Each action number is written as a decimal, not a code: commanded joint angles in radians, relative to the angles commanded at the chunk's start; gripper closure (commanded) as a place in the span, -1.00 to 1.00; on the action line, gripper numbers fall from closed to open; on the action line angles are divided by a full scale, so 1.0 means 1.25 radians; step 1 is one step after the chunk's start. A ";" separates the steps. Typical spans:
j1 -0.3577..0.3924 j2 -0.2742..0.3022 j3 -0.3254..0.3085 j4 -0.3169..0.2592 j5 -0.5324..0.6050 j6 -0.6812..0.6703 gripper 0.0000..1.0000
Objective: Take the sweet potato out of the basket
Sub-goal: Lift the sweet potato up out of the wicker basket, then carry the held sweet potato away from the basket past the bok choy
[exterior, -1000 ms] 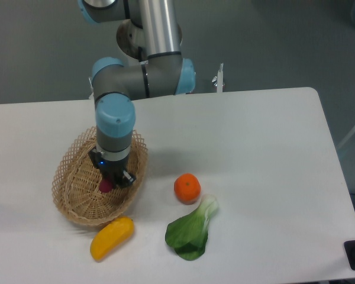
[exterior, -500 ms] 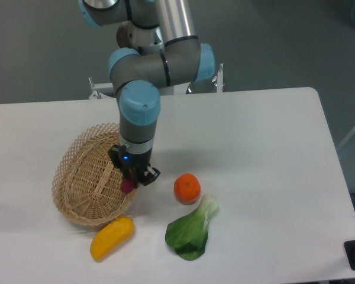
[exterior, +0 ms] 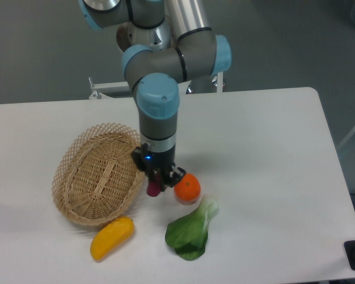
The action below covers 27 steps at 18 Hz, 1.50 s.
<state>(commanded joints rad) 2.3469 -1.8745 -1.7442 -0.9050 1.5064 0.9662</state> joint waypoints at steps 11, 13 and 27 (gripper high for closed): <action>0.077 -0.077 0.141 -0.058 0.002 0.119 0.76; 0.091 -0.091 0.166 -0.075 0.001 0.122 0.75; 0.204 -0.178 0.283 -0.139 0.060 0.307 0.74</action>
<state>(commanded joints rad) 2.6016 -2.0969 -1.3899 -1.0783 1.5815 1.3497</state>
